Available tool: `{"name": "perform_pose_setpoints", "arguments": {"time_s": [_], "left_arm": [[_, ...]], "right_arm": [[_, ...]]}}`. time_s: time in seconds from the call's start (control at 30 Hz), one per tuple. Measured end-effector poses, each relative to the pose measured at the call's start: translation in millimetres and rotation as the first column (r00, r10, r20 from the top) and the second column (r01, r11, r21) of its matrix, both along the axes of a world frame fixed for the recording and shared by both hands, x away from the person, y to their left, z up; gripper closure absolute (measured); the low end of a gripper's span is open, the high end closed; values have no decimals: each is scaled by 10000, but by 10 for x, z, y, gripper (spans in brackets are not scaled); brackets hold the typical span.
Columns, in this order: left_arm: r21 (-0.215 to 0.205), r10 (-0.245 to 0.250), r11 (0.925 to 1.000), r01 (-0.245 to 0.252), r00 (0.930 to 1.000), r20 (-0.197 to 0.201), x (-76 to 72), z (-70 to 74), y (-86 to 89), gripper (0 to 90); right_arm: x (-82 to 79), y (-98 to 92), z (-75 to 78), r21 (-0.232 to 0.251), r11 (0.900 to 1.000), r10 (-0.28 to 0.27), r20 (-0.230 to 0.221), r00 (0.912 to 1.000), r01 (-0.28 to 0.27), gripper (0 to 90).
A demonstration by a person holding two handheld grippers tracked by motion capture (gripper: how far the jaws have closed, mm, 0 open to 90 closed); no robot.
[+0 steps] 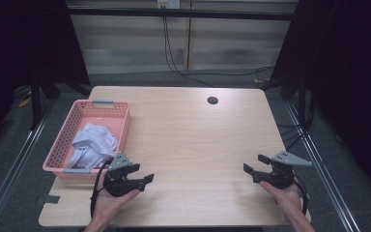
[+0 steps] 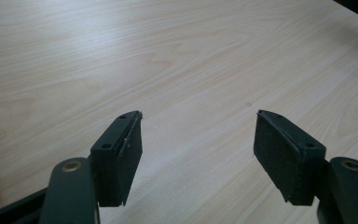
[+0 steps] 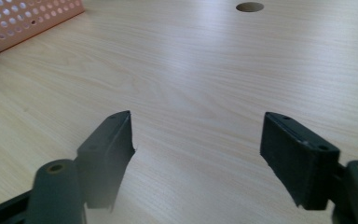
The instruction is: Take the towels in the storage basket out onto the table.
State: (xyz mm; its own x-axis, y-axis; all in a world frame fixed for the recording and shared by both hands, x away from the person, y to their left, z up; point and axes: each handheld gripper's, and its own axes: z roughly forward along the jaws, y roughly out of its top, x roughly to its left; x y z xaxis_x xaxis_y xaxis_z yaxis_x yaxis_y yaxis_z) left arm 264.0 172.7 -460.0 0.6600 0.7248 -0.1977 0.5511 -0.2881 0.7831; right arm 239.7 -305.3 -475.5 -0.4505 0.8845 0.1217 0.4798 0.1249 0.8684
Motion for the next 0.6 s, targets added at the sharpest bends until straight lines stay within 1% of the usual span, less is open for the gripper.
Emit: {"name": "perform_pose_setpoints", "arguments": {"time_s": [0.03, 0.1, 0.13, 0.17, 0.2, 0.23, 0.3, 0.33, 0.37, 0.4, 0.43, 0.47, 0.5, 0.53, 0.57, 0.6], "left_arm": [[19, -69, 10000, 69, 10000, -21, 5, 11, 16, 326], [-29, -59, 10000, 59, 10000, 3, 11, 30, 35, 326], [-29, -59, 10000, 59, 10000, 3, 11, 30, 35, 325], [-118, -21, 9999, 21, 10000, -22, 11, 40, 49, 325], [-162, 125, 9998, -124, 9999, 56, 5, 59, 67, 323], [-204, 177, 9996, -174, 9998, 118, 1, 75, 78, 321], [-226, 175, 9996, -171, 9997, 169, -4, 94, 89, 319], [-221, 188, 9996, -182, 9994, 282, -18, 138, 112, 319], [-221, 188, 9996, -182, 9994, 282, -18, 138, 112, 318], [-240, 197, 9995, -188, 9991, 381, -32, 192, 142, 318], [-240, 197, 9995, -188, 9991, 381, -32, 192, 142, 318], [-182, 95, 9998, -87, 9989, 462, -39, 254, 190, 319], [-240, 134, 9996, -123, 9987, 486, -42, 287, 219, 319], [-240, 134, 9996, -123, 9987, 486, -42, 287, 219, 320], [-383, 357, 9987, -335, 9977, 571, -44, 327, 260, 320], [-336, 367, 9988, -347, 9975, 608, -41, 353, 297, 318]], "right_arm": [[-9, 6, 4, 45, 10000, 13, 8, 10000, -13, 286], [-28, 7, 17, 147, 9999, 73, 151, 9999, -76, 287], [-28, 7, 17, 147, 9999, 73, 151, 9999, -76, 287], [-33, 13, 23, 112, 9999, 111, 131, 9999, -112, 286], [-43, 17, 24, 209, 9995, 244, 67, 9997, -246, 286], [-44, 19, 23, 177, 9994, 296, 71, 9995, -298, 285], [-50, 22, 23, 197, 9994, 292, 43, 9996, -293, 285], [-53, 29, 22, 202, 9992, 359, 24, 9994, -359, 284], [-53, 29, 22, 202, 9992, 359, 24, 9994, -359, 284], [-59, 29, 31, 137, 9990, 419, 57, 9991, -420, 285], [-59, 29, 31, 137, 9990, 419, 57, 9991, -420, 285], [-67, 25, 41, 199, 9989, 423, 104, 9991, -425, 284], [-71, 27, 44, 148, 9989, 442, 102, 9990, -443, 284], [-71, 27, 44, 148, 9989, 442, 102, 9990, -443, 284], [-76, 31, 45, 137, 9990, 430, 126, 9990, -432, 284], [-78, 34, 45, 134, 9987, 485, 146, 9987, -487, 284]]}}
